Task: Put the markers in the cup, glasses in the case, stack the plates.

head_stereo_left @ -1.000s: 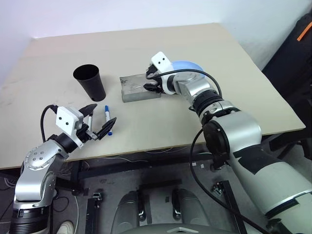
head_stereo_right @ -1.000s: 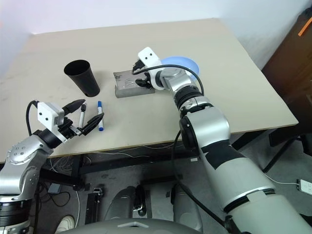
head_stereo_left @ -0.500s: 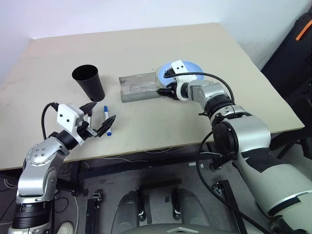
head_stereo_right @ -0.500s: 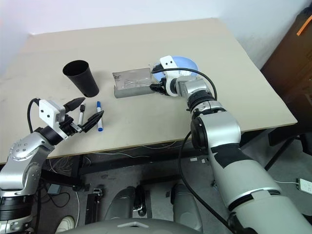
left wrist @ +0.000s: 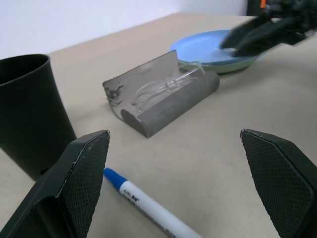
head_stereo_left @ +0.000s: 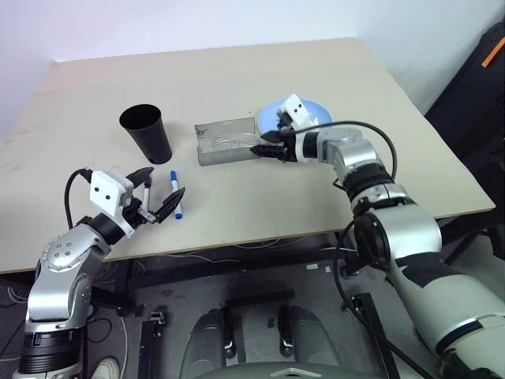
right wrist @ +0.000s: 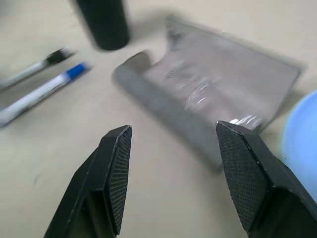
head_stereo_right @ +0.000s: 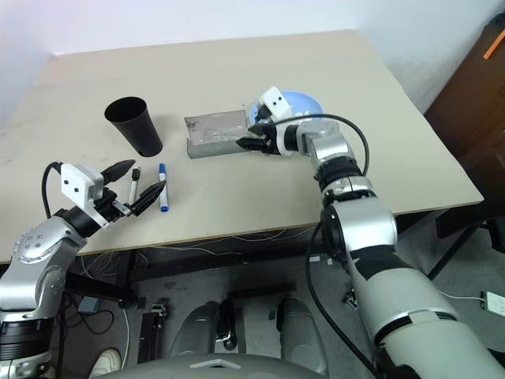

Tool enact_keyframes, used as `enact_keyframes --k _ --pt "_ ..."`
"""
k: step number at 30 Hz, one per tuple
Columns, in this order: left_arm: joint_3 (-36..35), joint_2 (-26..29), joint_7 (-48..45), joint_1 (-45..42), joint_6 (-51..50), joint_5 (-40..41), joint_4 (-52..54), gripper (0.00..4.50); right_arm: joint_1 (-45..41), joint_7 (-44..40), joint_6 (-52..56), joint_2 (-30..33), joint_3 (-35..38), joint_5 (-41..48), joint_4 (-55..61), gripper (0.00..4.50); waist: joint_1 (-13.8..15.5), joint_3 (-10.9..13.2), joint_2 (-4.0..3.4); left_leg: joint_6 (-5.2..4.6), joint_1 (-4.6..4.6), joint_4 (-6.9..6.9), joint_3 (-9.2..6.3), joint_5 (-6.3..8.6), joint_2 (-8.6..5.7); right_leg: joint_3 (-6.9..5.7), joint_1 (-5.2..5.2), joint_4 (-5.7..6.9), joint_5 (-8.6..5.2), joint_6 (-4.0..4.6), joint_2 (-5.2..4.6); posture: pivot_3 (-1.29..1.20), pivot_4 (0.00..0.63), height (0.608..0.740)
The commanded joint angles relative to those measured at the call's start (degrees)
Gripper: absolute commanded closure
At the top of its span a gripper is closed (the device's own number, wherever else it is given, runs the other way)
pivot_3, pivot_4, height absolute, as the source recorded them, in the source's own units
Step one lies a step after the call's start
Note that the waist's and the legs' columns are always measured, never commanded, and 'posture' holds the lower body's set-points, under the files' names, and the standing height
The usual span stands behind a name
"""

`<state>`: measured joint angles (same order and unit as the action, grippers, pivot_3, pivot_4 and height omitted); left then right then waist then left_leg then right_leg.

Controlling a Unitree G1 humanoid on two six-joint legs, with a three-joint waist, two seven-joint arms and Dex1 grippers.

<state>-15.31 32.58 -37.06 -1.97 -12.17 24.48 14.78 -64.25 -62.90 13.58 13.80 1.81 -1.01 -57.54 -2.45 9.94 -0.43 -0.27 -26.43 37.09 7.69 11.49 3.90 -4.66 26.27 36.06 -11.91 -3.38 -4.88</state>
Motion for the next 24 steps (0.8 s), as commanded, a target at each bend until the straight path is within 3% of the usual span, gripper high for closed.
enact_keyframes --k 1,9,17,24 --pt "-2.46 0.57 -0.13 0.63 0.79 0.95 1.88 0.06 5.69 -5.01 3.91 2.20 -0.99 4.21 14.68 1.65 0.01 0.00 -0.01 -0.01 0.00 0.00 -0.01 0.00 0.00 0.00 0.01 0.01 0.00 0.00 -0.01 0.00 0.150 0.740" --pt "-2.89 1.49 -0.36 -0.31 -1.31 1.54 3.13 0.06 25.25 -10.37 14.85 8.10 -5.11 12.00 45.04 1.65 -0.03 0.00 0.00 0.06 0.02 0.00 -0.10 0.04 0.01 0.00 0.03 0.01 -0.11 0.20 -0.08 0.00 0.150 0.740" --pt "-2.07 2.08 0.15 -2.57 -2.23 1.00 2.53 0.06 24.66 -3.53 15.44 6.60 -8.23 11.69 46.10 1.65 0.08 0.00 0.03 0.08 0.04 0.00 -0.15 0.06 0.02 0.01 0.08 -0.01 -0.04 0.38 -0.07 0.00 0.150 0.740" --pt "-1.44 1.59 0.09 -3.26 -2.05 0.46 1.34 0.06 24.78 -3.45 16.73 7.93 -8.55 14.47 48.37 1.65 0.35 0.00 0.04 0.05 -0.03 -0.03 -0.10 0.05 0.00 0.02 0.06 -0.17 -0.05 0.37 -0.09 0.00 0.150 0.740"
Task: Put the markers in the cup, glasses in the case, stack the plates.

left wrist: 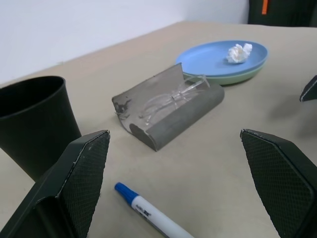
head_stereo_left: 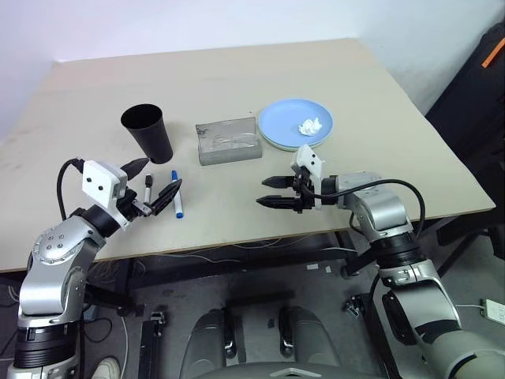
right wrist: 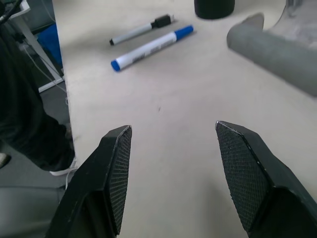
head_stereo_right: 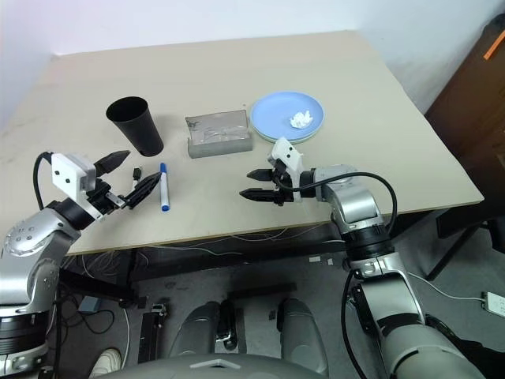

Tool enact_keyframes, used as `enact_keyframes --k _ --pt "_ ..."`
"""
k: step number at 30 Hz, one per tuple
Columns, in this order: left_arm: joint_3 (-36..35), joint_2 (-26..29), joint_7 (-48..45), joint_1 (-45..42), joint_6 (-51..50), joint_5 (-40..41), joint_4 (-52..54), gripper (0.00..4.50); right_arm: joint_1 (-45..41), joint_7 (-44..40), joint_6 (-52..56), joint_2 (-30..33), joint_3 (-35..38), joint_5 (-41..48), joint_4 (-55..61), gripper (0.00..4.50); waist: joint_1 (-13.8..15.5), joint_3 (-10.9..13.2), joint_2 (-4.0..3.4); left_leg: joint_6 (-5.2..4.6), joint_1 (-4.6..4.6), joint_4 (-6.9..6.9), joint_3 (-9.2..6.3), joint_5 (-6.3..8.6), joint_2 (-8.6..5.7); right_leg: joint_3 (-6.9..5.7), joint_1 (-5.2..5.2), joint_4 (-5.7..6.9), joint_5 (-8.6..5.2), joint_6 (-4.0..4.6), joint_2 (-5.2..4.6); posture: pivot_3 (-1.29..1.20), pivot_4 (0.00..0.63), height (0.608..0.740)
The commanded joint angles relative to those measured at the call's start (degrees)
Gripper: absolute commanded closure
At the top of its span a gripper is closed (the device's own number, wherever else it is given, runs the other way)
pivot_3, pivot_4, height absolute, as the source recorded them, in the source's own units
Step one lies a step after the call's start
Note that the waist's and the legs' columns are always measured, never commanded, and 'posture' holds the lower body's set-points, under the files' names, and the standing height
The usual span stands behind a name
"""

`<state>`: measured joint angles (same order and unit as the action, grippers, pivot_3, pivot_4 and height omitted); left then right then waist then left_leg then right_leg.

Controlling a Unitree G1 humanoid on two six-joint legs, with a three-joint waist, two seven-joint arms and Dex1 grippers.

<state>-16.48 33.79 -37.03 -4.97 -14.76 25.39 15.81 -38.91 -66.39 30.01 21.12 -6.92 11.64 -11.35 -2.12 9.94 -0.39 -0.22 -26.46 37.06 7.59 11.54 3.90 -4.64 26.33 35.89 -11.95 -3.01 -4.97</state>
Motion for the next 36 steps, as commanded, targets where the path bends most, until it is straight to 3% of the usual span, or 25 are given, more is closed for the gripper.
enact_keyframes --k 1,28,31,34,36 --pt "-0.26 0.37 0.01 -0.18 0.67 -0.53 0.20 0.06 -0.53 0.16 0.36 0.74 0.09 1.98 2.18 1.65 0.03 0.01 0.01 -0.01 -0.01 0.00 0.01 0.00 -0.01 0.00 0.00 -0.01 0.00 -0.01 0.01 0.00 0.150 0.740" --pt "-2.18 0.38 -0.41 1.25 1.14 0.36 0.99 0.06 -0.75 -0.77 -0.28 2.34 -0.91 4.44 1.91 1.65 0.09 0.01 0.02 0.00 0.00 0.01 0.00 0.00 0.00 0.00 0.01 0.01 0.00 0.00 0.03 0.00 0.150 0.740" --pt "-2.20 0.50 -0.16 1.09 1.07 0.44 0.88 0.06 -1.08 0.13 0.26 2.09 -0.58 4.70 1.62 1.11 0.09 0.01 0.02 0.00 0.00 0.01 -0.01 0.00 0.00 0.00 0.01 0.01 0.00 0.00 0.02 0.00 0.150 0.740" --pt "-2.23 0.61 0.08 0.88 0.96 0.53 0.79 0.06 -1.15 -0.22 0.30 2.26 -0.86 4.88 1.97 0.06 0.12 0.01 0.02 0.00 0.00 0.01 -0.01 0.00 0.00 0.00 0.01 0.01 0.00 0.00 0.02 0.00 0.150 0.740" --pt "-2.27 0.70 0.19 0.74 0.79 0.59 0.88 0.06 -1.06 -0.30 0.68 2.10 -0.83 5.30 2.32 0.06 0.11 0.01 0.02 0.00 0.00 0.01 -0.01 0.00 0.00 0.00 0.00 0.01 0.00 0.00 0.02 0.00 0.150 0.740"
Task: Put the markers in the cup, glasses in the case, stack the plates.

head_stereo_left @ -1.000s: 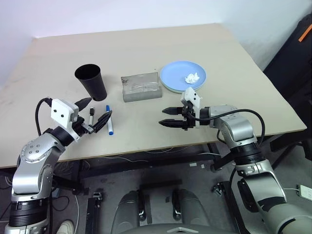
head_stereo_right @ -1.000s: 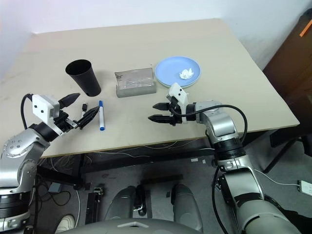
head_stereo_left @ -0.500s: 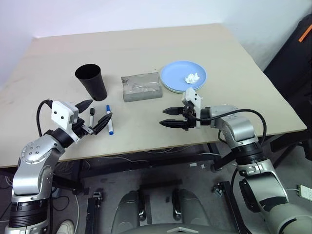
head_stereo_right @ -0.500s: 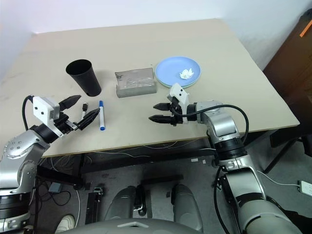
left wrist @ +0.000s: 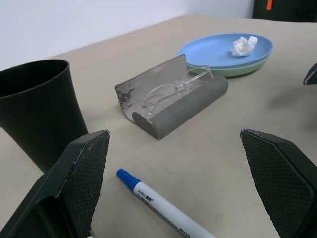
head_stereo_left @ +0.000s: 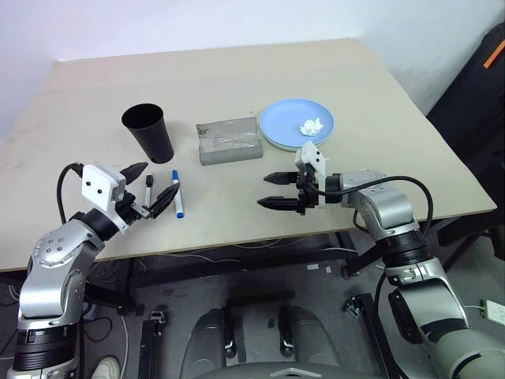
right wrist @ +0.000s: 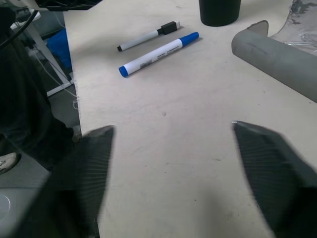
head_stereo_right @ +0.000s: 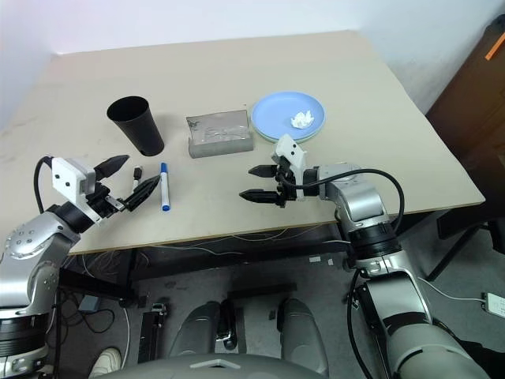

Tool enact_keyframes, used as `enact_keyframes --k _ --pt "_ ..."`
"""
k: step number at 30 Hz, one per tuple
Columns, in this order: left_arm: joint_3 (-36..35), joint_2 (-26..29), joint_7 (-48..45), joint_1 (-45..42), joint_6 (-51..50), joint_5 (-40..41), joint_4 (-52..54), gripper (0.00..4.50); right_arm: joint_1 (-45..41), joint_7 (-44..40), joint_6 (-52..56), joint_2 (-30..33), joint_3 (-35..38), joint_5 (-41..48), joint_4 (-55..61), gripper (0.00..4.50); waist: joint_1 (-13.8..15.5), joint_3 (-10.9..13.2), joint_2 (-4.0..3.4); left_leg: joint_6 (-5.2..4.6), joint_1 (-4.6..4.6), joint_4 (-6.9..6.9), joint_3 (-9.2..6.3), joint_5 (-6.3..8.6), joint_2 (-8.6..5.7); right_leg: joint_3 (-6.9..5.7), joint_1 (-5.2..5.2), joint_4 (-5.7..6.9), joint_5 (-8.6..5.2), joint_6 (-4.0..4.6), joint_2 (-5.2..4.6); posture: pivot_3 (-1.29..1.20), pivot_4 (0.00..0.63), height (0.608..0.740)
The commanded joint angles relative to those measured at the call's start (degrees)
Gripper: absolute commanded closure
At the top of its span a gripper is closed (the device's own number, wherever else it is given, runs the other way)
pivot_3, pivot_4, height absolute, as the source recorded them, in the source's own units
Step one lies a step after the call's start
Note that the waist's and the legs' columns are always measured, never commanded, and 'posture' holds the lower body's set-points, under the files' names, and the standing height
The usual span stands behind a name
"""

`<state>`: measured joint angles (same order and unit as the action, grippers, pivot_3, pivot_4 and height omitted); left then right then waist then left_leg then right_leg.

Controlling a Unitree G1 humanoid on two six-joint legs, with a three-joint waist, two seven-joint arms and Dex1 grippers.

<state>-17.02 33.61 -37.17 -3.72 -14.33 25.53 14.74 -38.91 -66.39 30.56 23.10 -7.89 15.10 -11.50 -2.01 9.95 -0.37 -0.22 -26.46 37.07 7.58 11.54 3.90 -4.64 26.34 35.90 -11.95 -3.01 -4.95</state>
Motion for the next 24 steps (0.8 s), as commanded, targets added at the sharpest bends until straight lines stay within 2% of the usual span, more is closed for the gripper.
enact_keyframes --k 1,24 --pt "-1.76 0.92 0.37 -0.56 0.29 0.46 1.98 0.06 -1.08 -0.02 0.19 -0.03 0.14 1.87 2.48 0.06 0.00 0.00 0.00 0.00 0.00 0.00 0.00 0.00 0.00 0.00 0.00 0.00 0.00 0.00 0.00 0.00 0.150 0.740" --pt "-2.23 0.99 2.40 0.01 -1.34 0.16 3.46 0.06 -2.73 2.17 -1.36 -1.18 -1.15 1.66 -0.45 0.06 -0.01 0.00 0.01 0.00 0.00 0.00 0.01 0.00 0.00 0.00 0.00 0.00 0.00 0.00 0.01 0.00 0.150 0.740"
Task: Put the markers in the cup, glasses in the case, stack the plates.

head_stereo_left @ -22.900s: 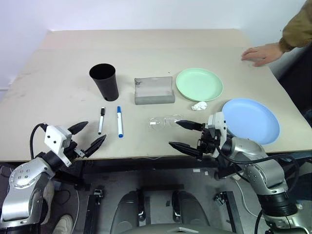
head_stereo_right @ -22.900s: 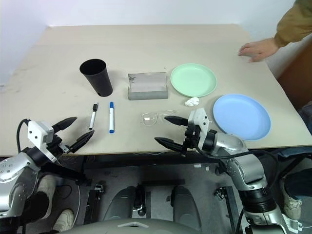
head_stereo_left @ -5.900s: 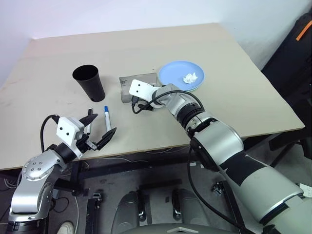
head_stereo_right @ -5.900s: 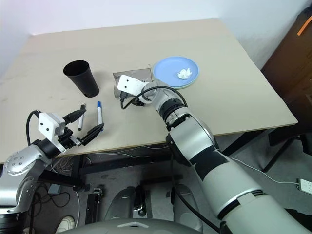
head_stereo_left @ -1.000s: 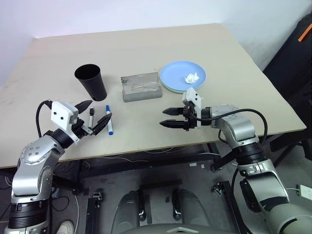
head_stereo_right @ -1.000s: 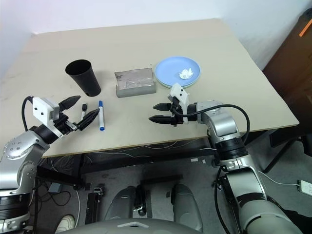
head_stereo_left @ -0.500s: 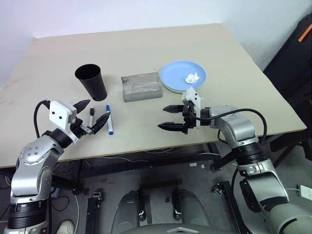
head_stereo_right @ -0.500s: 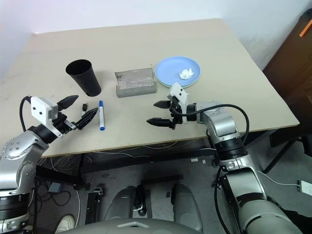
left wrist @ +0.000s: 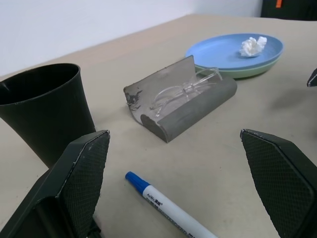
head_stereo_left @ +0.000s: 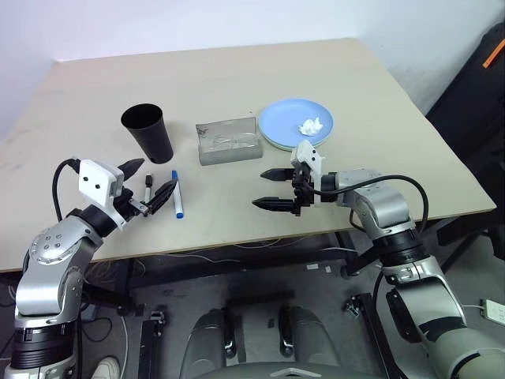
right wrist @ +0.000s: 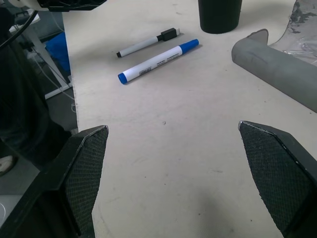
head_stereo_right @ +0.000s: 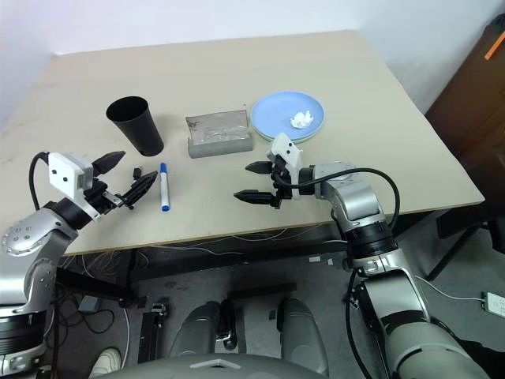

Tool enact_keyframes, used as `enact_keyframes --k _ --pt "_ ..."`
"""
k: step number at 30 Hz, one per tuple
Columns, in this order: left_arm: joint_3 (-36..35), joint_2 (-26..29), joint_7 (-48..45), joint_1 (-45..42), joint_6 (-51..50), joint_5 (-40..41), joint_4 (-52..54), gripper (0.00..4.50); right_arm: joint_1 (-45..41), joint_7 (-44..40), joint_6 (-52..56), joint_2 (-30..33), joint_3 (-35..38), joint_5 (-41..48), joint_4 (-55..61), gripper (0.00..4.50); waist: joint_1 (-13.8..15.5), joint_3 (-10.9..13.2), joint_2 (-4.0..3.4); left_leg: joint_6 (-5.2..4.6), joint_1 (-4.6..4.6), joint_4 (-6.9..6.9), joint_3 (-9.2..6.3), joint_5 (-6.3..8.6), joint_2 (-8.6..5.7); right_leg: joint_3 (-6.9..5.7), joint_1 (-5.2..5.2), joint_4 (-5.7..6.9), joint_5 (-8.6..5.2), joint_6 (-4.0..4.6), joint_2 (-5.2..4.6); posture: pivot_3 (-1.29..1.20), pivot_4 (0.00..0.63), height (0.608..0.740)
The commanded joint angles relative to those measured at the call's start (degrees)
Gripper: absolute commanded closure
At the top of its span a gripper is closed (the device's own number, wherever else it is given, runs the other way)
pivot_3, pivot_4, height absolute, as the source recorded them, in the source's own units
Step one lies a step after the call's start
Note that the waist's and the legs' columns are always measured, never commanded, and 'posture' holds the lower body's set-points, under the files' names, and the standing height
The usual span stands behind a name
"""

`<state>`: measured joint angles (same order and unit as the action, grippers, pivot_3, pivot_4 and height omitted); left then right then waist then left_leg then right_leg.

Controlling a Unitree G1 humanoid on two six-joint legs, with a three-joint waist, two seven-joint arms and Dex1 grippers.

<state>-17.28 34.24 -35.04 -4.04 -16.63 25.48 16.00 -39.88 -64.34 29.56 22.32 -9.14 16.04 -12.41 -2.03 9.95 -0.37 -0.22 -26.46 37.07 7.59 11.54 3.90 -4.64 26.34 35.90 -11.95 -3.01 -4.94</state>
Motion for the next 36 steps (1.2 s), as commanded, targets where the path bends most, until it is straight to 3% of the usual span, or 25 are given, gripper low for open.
enact_keyframes --k 1,15,25,36 --pt "-2.15 0.39 0.20 0.57 1.17 0.26 2.11 0.06 -1.79 -0.07 -0.36 -0.39 0.03 0.78 0.45 0.06 0.01 0.00 0.00 0.00 0.00 0.00 0.00 0.00 0.00 0.00 0.00 0.00 0.00 0.00 0.00 0.00 0.150 0.740" --pt "-2.09 -0.57 1.67 0.97 1.17 0.12 2.94 0.06 -4.15 -0.84 -0.05 -0.32 0.24 1.10 -2.31 0.06 0.02 0.00 0.01 0.00 0.00 0.00 -0.01 0.00 0.00 0.00 0.00 -0.01 0.00 0.00 -0.02 0.00 0.150 0.740" --pt "0.02 -1.26 2.85 -1.32 0.84 -1.54 0.94 0.06 -5.05 3.62 1.12 -0.67 1.62 0.63 -4.42 0.06 0.23 0.01 0.01 0.00 0.00 0.00 0.01 0.00 0.00 0.00 0.00 0.00 0.00 0.00 -0.01 0.00 0.150 0.740" --pt "3.84 -3.33 5.57 -8.86 1.44 -5.54 -8.04 0.06 -8.30 12.36 -1.42 -2.02 4.61 -0.86 -12.24 0.06 1.09 0.02 0.03 -0.02 0.00 0.02 0.10 -0.01 -0.01 0.00 -0.03 0.01 0.01 -0.01 0.04 0.00 0.150 0.740"
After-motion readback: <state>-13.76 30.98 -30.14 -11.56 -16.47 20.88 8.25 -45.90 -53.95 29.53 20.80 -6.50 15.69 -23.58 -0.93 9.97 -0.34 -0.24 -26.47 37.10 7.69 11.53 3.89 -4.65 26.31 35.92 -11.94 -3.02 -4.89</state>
